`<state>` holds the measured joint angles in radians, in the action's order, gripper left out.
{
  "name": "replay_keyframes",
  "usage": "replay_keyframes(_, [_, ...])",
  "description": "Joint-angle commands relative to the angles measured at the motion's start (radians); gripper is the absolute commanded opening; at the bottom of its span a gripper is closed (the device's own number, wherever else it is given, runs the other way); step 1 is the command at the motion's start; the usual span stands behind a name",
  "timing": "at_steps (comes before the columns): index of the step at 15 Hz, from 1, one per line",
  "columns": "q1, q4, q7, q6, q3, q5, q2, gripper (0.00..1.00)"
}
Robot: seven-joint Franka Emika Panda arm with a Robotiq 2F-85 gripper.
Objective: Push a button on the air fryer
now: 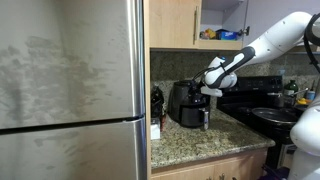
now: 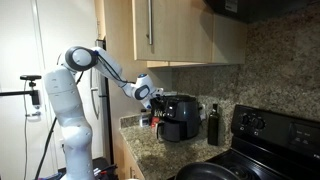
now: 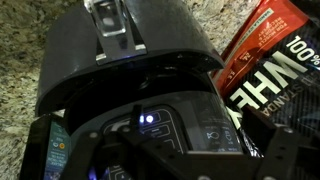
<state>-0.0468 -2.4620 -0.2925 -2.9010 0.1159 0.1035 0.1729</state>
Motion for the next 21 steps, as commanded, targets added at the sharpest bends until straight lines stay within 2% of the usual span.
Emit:
replay_keyframes(1, [0.041,0.015,-0.062,-0.027,0.024,-0.081,-0.043,1.00])
replay_keyframes(6, [0.066,0.039,-0.219,-0.096,0.036,-0.232,-0.110,1.00])
replay_keyframes(8, [0.040,0.041,-0.220,-0.141,0.024,-0.213,-0.124,1.00])
replay_keyframes(12, [0.040,0.054,-0.237,-0.228,0.021,-0.230,-0.155,1.00])
replay_keyframes(21, [0.037,0.079,-0.268,-0.267,0.016,-0.228,-0.204,1.00])
